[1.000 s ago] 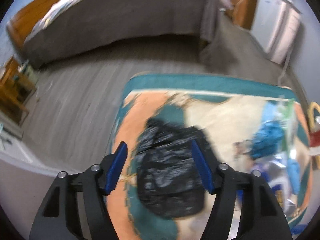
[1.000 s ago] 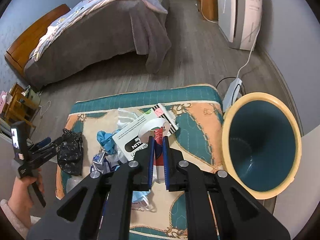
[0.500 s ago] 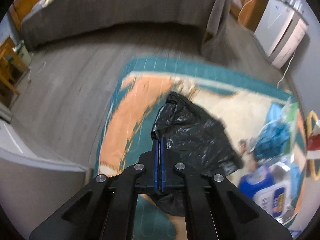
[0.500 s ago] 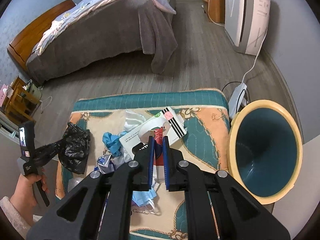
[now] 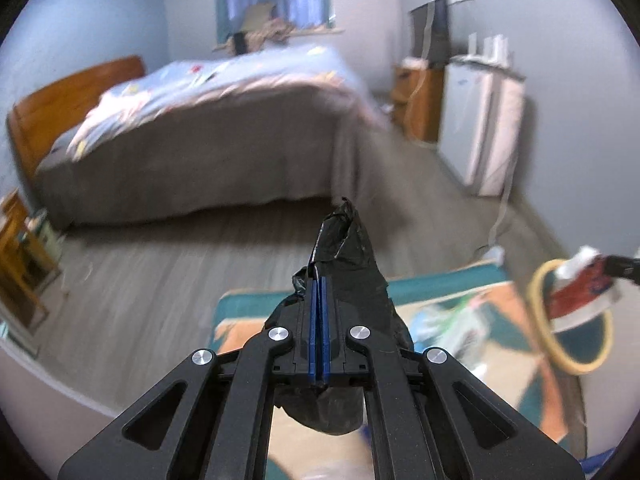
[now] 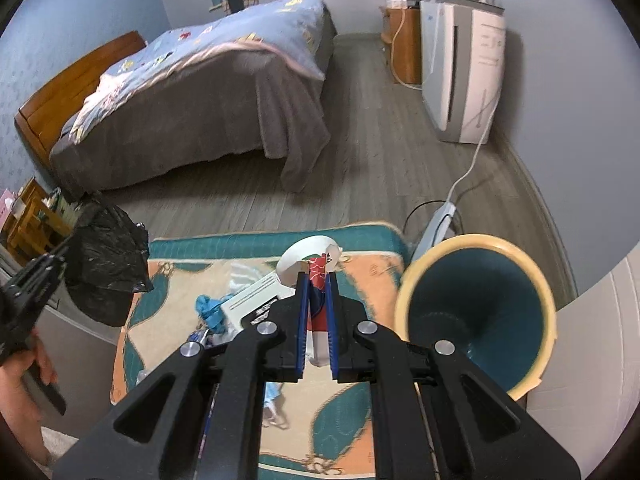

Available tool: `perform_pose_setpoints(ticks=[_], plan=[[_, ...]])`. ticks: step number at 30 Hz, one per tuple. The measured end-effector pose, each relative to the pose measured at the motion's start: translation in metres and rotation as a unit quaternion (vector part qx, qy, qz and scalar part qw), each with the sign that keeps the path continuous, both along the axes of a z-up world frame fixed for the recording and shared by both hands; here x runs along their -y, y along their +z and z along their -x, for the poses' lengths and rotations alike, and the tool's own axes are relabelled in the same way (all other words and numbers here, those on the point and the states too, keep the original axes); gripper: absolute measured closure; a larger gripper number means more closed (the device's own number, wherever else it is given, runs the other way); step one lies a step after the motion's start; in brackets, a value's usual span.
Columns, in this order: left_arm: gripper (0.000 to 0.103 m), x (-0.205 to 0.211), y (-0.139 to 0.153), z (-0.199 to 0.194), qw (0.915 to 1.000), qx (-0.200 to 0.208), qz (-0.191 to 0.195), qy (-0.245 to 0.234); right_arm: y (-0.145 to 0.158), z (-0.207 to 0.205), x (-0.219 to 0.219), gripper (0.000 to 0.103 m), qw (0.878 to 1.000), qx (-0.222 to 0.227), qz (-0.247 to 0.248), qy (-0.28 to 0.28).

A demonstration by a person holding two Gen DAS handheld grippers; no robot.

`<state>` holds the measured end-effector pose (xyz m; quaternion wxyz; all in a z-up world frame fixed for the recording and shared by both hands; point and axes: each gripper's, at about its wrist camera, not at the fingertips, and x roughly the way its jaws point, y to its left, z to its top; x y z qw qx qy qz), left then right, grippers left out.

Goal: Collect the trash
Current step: 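Carry the red-white packet into the wastebasket and open the right tool while the left holds the black bag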

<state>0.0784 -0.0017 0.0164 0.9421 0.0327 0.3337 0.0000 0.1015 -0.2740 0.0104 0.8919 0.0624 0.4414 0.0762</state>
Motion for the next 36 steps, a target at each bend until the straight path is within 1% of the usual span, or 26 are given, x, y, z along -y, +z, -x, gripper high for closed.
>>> perform_pose_setpoints(ticks=[3,5,9,10,12,15,18,22,23,24,26,29,31,34,35,36], plan=[[0.100,0.033,0.017,0.005,0.9993,0.011,-0.002,-0.036,0.000,0.000,0.022,0.095,1.000,0.001,-0.012,-0.017],[0.100,0.053,0.024,0.007,0.9982,0.014,-0.004,-0.059,0.002,0.000,0.034,0.095,0.999,0.007,-0.007,-0.030],[0.100,0.089,0.027,0.004,0.9951,0.003,0.005,-0.099,0.000,-0.001,0.062,0.095,0.999,0.009,-0.009,-0.052],[0.100,0.103,0.026,0.001,0.9937,-0.003,0.008,-0.111,-0.001,-0.002,0.071,0.095,0.998,0.010,-0.009,-0.059],[0.100,0.117,0.023,0.000,0.9916,-0.011,0.012,-0.129,-0.003,-0.003,0.086,0.095,0.997,0.010,-0.008,-0.074],[0.100,0.152,0.013,-0.004,0.9863,-0.025,0.008,-0.163,-0.014,-0.005,0.113,0.095,0.994,0.005,-0.005,-0.105],[0.100,0.190,0.001,-0.010,0.9794,-0.043,0.002,-0.197,-0.032,-0.011,0.139,0.095,0.991,-0.016,-0.008,-0.133],[0.100,0.224,-0.017,-0.020,0.9716,-0.066,-0.001,-0.227,-0.053,-0.014,0.164,0.095,0.986,-0.038,-0.015,-0.162],[0.100,0.239,-0.025,-0.022,0.9686,-0.073,-0.008,-0.237,-0.058,-0.015,0.167,0.095,0.985,-0.044,-0.010,-0.167],[0.100,0.245,-0.030,-0.027,0.9671,-0.077,-0.014,-0.242,-0.063,-0.016,0.169,0.095,0.984,-0.050,0.006,-0.174],[0.100,0.263,-0.042,-0.031,0.9631,-0.086,-0.021,-0.254,-0.071,-0.017,0.173,0.095,0.981,-0.060,0.022,-0.181],[0.100,0.280,-0.053,-0.035,0.9598,-0.091,-0.008,-0.265,-0.081,-0.016,0.182,0.095,0.977,-0.075,0.023,-0.200],[0.100,0.284,-0.056,-0.035,0.9585,-0.090,-0.003,-0.270,-0.080,-0.012,0.188,0.095,0.975,-0.073,0.022,-0.210],[0.100,0.295,-0.055,-0.039,0.9575,-0.078,-0.004,-0.278,-0.074,-0.008,0.195,0.094,0.971,-0.058,0.028,-0.230],[0.099,0.296,-0.054,-0.041,0.9580,-0.076,-0.002,-0.276,-0.073,-0.007,0.197,0.093,0.970,-0.053,0.028,-0.235],[0.092,0.295,-0.053,-0.042,0.9589,-0.075,0.003,-0.274,-0.072,-0.006,0.198,0.092,0.970,-0.051,0.024,-0.236]])
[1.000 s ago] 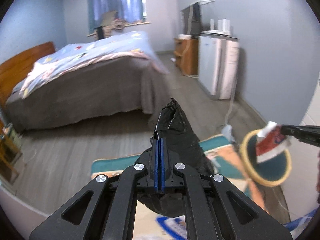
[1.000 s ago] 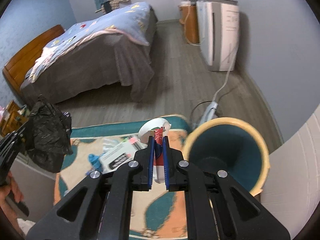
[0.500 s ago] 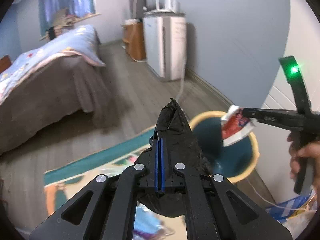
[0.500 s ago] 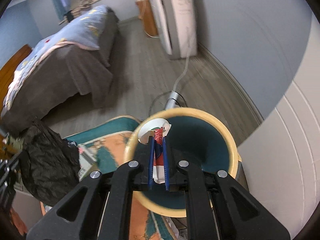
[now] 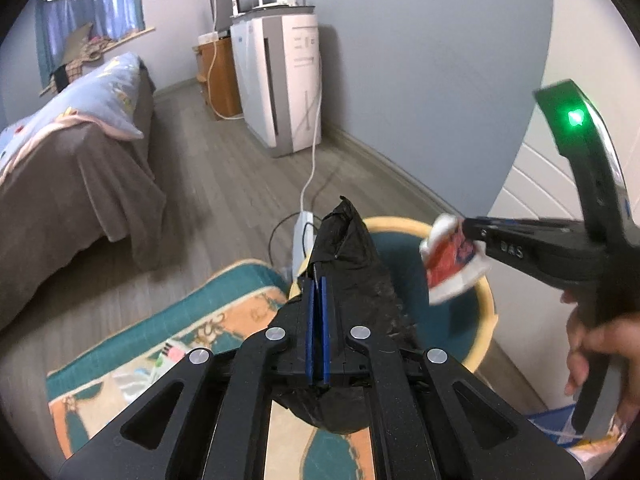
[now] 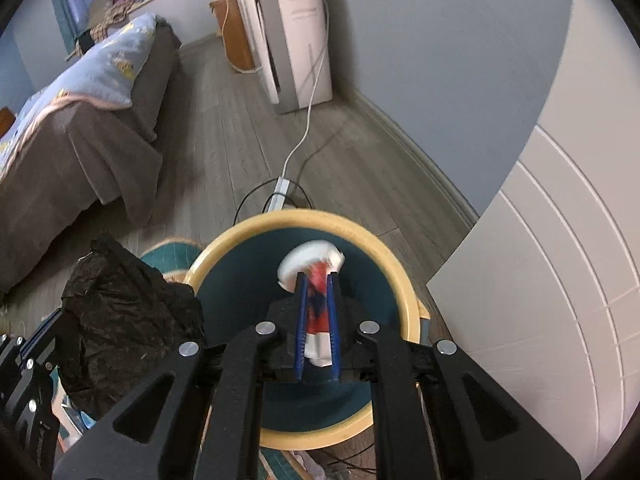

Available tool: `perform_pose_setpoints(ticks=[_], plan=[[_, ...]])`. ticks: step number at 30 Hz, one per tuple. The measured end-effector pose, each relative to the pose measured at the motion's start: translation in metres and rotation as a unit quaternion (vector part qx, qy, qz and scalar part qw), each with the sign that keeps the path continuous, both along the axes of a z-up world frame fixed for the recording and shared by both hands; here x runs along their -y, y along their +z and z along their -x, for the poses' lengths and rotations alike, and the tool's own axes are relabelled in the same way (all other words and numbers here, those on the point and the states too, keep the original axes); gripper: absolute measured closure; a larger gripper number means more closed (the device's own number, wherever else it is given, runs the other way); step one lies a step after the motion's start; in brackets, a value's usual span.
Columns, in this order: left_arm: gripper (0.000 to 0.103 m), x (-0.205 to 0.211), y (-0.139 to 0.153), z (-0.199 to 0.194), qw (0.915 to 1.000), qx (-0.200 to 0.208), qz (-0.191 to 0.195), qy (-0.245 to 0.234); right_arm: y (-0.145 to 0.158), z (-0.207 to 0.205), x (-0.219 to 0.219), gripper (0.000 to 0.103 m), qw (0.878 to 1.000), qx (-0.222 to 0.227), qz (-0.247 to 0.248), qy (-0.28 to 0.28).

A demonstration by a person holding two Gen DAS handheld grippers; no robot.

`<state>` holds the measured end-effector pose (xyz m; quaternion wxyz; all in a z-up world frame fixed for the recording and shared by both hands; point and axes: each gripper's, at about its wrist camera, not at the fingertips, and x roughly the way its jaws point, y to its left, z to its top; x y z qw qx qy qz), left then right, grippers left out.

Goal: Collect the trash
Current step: 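Carry the red-white packet into the wastebasket and open the right tool while the left holds the black bag, then lower the black bag into the wastebasket and open the left tool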

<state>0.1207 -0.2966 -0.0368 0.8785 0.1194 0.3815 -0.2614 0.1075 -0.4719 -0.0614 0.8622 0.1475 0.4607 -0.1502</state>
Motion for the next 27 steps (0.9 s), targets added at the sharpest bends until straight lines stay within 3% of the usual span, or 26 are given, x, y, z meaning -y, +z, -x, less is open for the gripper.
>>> perform_pose_setpoints(ticks=[1,2,3,4,5,7,9,12,16,27], plan=[[0.088,-0.002,0.001,0.000,1.0000,-0.002,0.007,0.003,0.000,0.000,0.000,0.082,1.000,-0.001,-0.003,0.001],[0.078,-0.005,0.003,0.001,0.9999,-0.002,0.015,0.008,-0.001,0.000,0.000,0.074,1.000,-0.002,-0.002,0.002],[0.064,-0.008,0.005,0.002,0.9998,0.002,0.018,0.011,-0.002,-0.001,-0.001,0.057,1.000,-0.004,0.001,0.004],[0.058,-0.010,0.006,0.003,0.9997,0.005,0.019,0.013,-0.001,-0.001,-0.002,0.049,1.000,-0.003,0.003,0.005],[0.049,-0.013,0.006,0.005,0.9997,0.011,0.017,0.013,-0.001,-0.002,-0.003,0.047,1.000,-0.002,0.002,0.008],[0.038,-0.018,0.006,0.008,0.9997,0.018,0.009,0.014,0.003,-0.003,-0.007,0.034,1.000,0.004,-0.003,0.013],[0.018,-0.026,0.006,0.010,0.9993,0.025,0.000,0.026,0.007,-0.004,-0.012,0.021,1.000,0.014,-0.009,0.018],[0.011,-0.044,0.009,0.011,0.9985,0.027,0.000,0.047,0.014,-0.008,-0.023,0.012,0.999,0.022,-0.011,0.027],[0.009,-0.076,0.016,0.015,0.9967,0.031,-0.011,0.074,0.020,-0.014,-0.043,0.007,0.999,0.023,-0.005,0.042],[0.007,-0.182,0.036,0.033,0.9871,0.039,-0.031,0.152,0.050,-0.019,-0.118,0.006,0.994,0.036,0.019,0.098]])
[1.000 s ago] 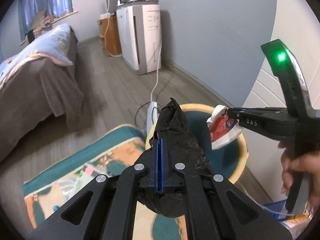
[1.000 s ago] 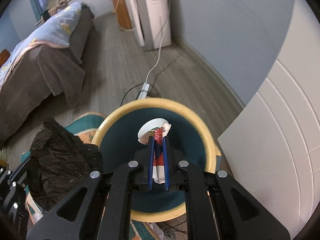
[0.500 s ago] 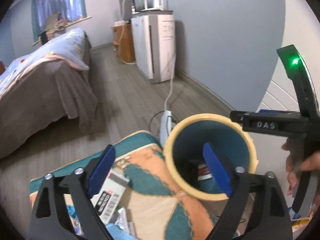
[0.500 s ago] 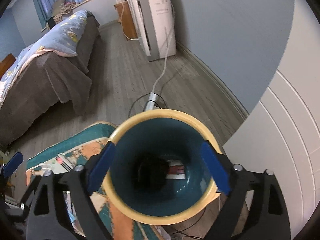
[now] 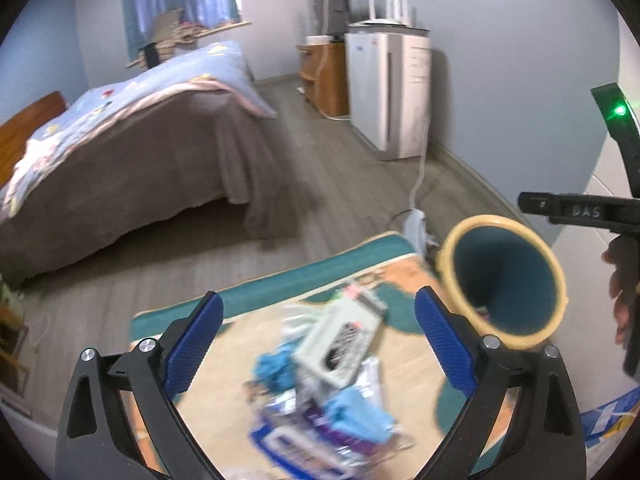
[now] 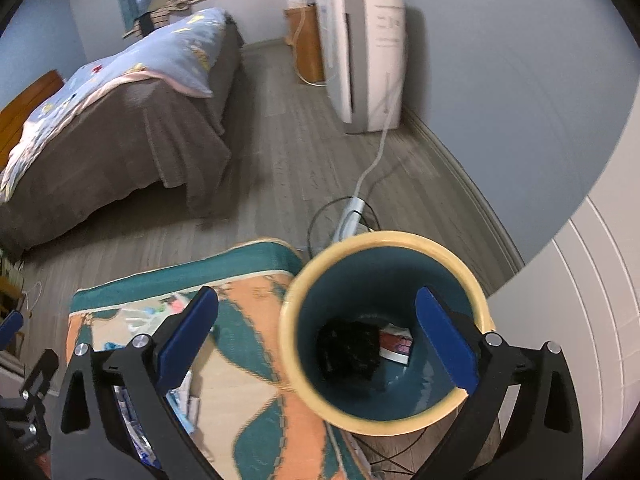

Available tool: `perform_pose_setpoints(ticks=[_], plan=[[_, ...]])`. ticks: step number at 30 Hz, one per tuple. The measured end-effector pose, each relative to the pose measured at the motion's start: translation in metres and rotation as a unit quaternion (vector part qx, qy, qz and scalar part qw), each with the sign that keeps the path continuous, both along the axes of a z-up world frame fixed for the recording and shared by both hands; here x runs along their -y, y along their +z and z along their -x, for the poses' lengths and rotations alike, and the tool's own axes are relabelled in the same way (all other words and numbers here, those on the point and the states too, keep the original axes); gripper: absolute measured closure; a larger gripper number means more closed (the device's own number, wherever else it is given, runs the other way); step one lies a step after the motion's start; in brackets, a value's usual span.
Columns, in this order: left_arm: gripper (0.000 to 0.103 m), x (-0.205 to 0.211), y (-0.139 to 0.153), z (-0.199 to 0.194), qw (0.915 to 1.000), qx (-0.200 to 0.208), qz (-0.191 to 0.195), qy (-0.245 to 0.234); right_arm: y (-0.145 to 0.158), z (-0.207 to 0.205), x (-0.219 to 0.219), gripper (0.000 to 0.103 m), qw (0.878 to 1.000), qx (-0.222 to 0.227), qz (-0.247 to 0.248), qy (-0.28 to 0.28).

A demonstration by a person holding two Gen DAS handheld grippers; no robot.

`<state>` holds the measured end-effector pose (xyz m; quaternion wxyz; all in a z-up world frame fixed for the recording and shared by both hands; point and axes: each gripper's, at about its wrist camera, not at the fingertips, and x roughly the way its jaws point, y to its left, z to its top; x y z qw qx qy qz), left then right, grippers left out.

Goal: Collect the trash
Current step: 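Lower the black bag into the wastebasket and open the left tool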

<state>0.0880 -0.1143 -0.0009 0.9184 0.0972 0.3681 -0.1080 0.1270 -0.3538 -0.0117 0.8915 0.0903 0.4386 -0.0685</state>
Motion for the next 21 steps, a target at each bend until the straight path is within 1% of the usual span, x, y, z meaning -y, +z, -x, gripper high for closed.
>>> perform_pose_setpoints(ticks=[3,7,10,15,17,19,21], plan=[[0.007,-0.026,0.002,0.008,0.9998,0.004,-0.007,0.021,0.005,0.000,-0.018,0.006,1.000,0.003,0.006,0.012],[0.007,-0.060,0.000,0.014,0.9987,0.001,0.002,0.051,0.009,-0.001,-0.043,0.006,0.999,0.002,0.010,0.032],[0.007,-0.086,-0.009,0.020,0.9968,-0.003,0.005,0.079,0.008,-0.004,-0.063,0.006,0.999,-0.001,0.014,0.050],[0.007,-0.123,-0.026,0.020,0.9932,-0.016,0.014,0.114,-0.003,-0.008,-0.091,0.006,0.996,-0.017,0.024,0.079],[0.007,-0.132,-0.034,0.017,0.9923,-0.022,0.006,0.122,-0.010,-0.008,-0.099,0.006,0.995,-0.025,0.029,0.088],[0.007,-0.138,-0.043,0.012,0.9915,-0.036,-0.002,0.125,-0.019,-0.010,-0.107,0.006,0.995,-0.038,0.024,0.094],[0.007,-0.142,-0.054,0.009,0.9911,-0.050,0.000,0.124,-0.027,-0.013,-0.113,0.006,0.994,-0.051,0.010,0.097]])
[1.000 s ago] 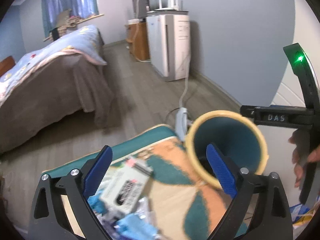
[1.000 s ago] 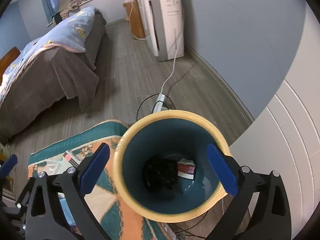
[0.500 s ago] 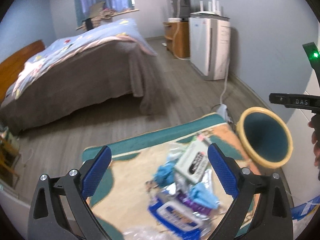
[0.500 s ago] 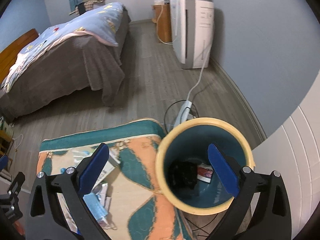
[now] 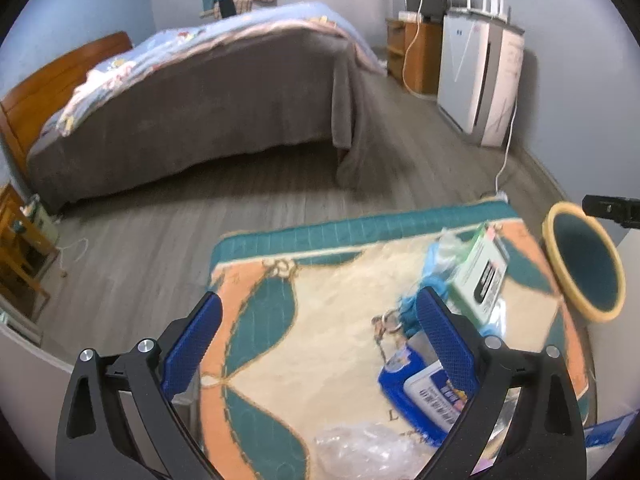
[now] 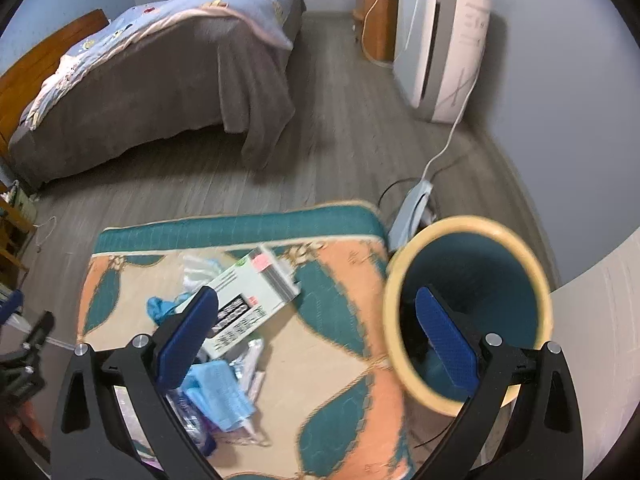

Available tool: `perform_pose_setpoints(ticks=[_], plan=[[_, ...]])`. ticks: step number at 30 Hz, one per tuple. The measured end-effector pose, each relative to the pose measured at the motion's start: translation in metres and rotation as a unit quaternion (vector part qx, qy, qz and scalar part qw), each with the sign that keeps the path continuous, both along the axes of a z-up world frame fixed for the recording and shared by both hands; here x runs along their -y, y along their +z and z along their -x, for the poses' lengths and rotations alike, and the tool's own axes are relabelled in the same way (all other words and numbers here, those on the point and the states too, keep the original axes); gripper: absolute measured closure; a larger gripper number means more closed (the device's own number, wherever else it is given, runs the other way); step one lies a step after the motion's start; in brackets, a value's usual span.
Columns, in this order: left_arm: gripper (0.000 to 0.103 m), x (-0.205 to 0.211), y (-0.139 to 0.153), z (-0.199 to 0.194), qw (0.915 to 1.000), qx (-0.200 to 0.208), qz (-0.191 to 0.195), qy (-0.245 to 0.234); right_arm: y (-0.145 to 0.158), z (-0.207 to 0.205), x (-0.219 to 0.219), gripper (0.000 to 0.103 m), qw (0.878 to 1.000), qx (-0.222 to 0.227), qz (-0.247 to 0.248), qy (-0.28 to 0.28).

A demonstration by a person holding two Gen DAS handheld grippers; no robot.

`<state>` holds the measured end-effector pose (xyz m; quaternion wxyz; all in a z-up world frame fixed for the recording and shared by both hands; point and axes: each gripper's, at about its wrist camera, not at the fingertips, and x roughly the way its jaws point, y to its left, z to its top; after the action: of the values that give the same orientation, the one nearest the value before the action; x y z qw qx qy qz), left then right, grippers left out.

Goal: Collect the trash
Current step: 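Lower the black bag into the wastebasket and open the left tool, then grasp the clear plastic bag with the left tool while the right tool grasps the blue mask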

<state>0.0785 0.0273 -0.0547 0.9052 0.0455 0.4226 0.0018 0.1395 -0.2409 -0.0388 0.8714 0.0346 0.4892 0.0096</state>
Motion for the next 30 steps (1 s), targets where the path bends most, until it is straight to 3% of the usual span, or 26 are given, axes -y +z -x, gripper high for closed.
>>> perform_pose_setpoints(ticks=[7,10,17,19,22,28,30], plan=[[0.007,0.003,-0.027,0.003,0.9990,-0.038,-0.014,-0.018,-0.013,0.004,-0.022,0.006,0.999,-0.022,0.020,0.031],[0.007,0.000,-0.041,0.011,0.9979,-0.064,-0.011,-0.001,-0.020,0.014,-0.028,0.006,0.999,-0.034,0.021,0.032],[0.007,-0.008,-0.052,0.036,0.9961,-0.080,-0.023,0.030,-0.027,0.048,-0.051,0.006,0.998,-0.039,-0.004,0.043],[0.007,-0.013,-0.058,0.047,0.9943,-0.089,-0.006,0.060,-0.032,0.056,-0.049,0.006,0.998,-0.044,-0.022,0.023],[0.007,-0.020,-0.072,0.064,0.9886,-0.103,0.059,0.093,-0.041,0.070,-0.051,0.006,0.998,-0.052,-0.033,0.004],[0.010,-0.014,-0.087,0.072,0.9869,-0.131,0.047,0.082,-0.071,0.108,-0.066,0.008,0.996,-0.090,-0.029,-0.001],[0.018,-0.017,-0.092,0.070,0.9848,-0.143,0.056,0.082,-0.084,0.117,-0.072,0.013,0.993,-0.113,-0.030,0.002]])
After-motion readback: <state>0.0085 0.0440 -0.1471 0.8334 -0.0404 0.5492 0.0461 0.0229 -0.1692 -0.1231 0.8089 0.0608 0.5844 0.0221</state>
